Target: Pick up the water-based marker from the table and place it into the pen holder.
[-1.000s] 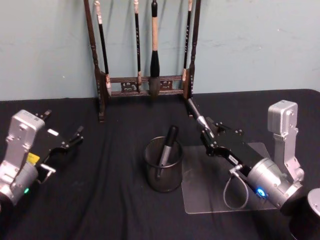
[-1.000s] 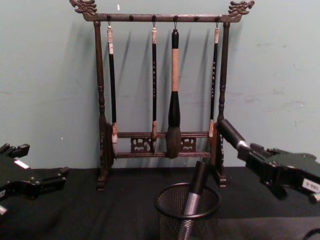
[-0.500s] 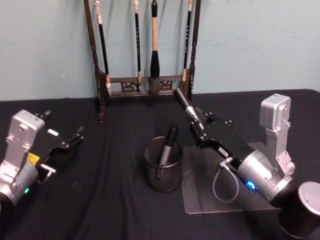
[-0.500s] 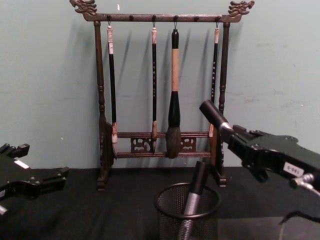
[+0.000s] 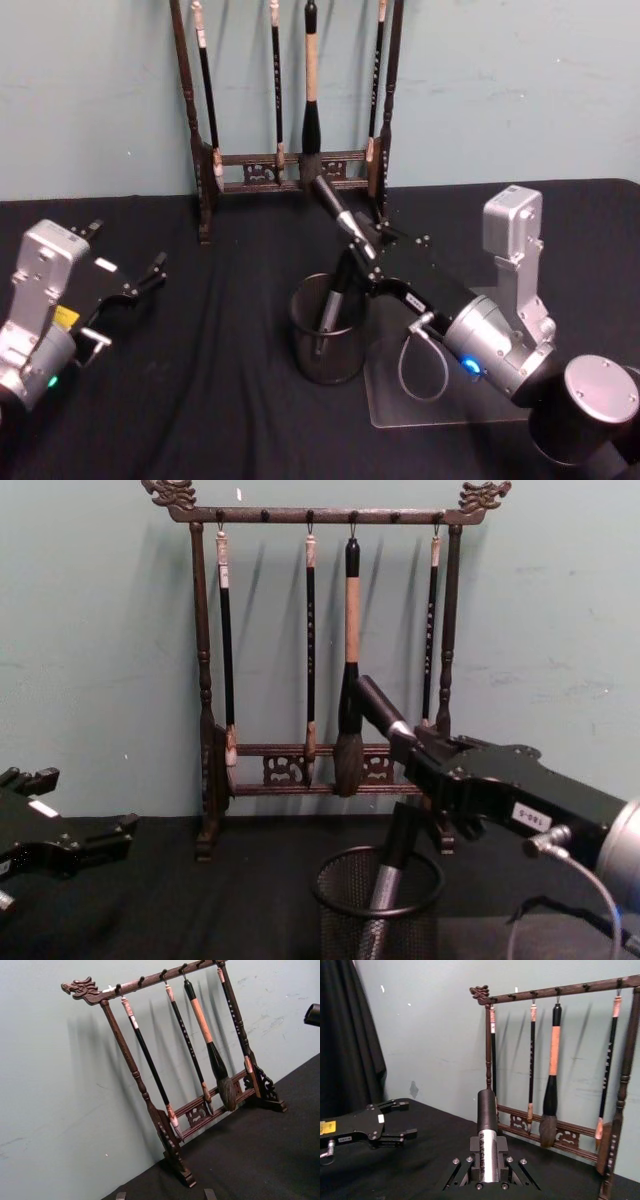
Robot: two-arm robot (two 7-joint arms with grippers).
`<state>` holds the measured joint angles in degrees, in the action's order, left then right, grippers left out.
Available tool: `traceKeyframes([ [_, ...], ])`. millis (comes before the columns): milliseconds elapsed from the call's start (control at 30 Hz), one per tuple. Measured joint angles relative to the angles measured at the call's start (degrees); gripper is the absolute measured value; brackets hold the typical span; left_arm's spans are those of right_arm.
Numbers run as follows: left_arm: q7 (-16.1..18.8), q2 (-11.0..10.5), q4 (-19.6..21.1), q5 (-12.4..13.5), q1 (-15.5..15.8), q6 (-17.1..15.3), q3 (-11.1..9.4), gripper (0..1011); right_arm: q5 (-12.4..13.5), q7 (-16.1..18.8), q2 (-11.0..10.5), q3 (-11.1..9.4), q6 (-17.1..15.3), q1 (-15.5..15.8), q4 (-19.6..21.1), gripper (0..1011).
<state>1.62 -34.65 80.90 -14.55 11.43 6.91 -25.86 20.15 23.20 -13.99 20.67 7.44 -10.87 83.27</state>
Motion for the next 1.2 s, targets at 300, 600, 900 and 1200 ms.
traceKeyframes([
  [300,0.0,0.0,0.0,0.0,0.0,0.0,0.0,1009,0.1,0.88,0.42,1.21,0.26,-0.93,-1.15,194],
  [600,0.0,0.0,0.0,0.0,0.0,0.0,0.0,1009,0.56,2.05,0.64,2.6,0.5,-1.38,-1.97,194],
  [900,0.0,0.0,0.0,0.0,0.0,0.0,0.0,1009,1.08,2.86,1.07,3.48,1.18,-1.94,-3.22,194],
  [1200,0.0,0.0,0.0,0.0,0.0,0.0,0.0,1009,1.25,3.43,1.69,4.32,1.92,-2.98,-5.47,194],
])
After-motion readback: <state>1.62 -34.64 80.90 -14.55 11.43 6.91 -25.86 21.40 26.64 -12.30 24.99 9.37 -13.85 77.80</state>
